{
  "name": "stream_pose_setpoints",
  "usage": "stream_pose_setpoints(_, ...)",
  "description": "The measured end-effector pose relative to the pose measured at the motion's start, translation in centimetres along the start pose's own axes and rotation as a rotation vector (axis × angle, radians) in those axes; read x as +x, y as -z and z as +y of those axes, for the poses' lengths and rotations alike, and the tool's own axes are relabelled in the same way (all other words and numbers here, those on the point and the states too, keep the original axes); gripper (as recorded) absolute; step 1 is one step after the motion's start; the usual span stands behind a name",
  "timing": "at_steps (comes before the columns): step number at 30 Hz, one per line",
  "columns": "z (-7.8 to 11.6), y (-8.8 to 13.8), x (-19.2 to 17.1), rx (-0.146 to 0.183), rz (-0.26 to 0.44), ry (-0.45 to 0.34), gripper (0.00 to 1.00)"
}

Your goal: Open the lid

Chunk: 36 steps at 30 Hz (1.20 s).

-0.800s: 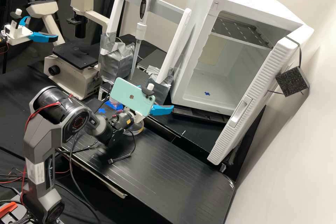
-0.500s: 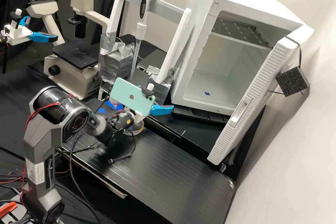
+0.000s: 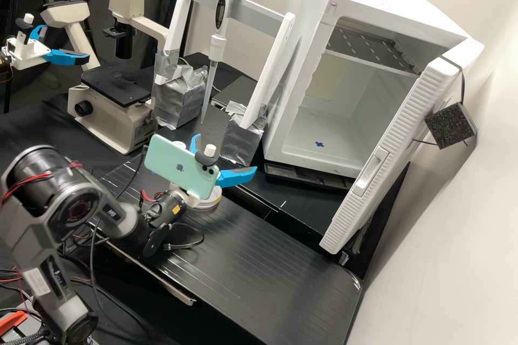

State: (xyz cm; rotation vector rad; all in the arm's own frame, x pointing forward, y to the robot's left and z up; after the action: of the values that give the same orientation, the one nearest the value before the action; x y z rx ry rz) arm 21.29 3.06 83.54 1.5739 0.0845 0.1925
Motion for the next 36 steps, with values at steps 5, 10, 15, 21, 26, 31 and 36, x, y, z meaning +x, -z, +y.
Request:
stream_pose_setpoints(5, -0.7, 0.5, -3.9, -0.01, 0.032, 0.042, 1.0)
stream_pose_setpoints(10, -1.3, 0.7, -4.8, -0.044, 0.069, 0.112, 1.0)
stream_pose_setpoints(15, -1.2, 0.2, -5.0, -0.057, 0.057, 0.144, 1.0)
stream_pose_setpoints(21, -0.5, -0.4, -5.4, -0.049, 0.024, 0.135, 1.0)
stream_pose_setpoints(26, -0.3, -0.6, -5.4, -0.047, 0.013, 0.124, 1.0)
stream_pose_setpoints(31, -0.7, -1.2, -5.3, -0.029, -0.014, 0.145, 1.0)
stream_pose_setpoints(36, -0.8, -1.9, -5.2, -0.025, -0.046, 0.151, 1.0)
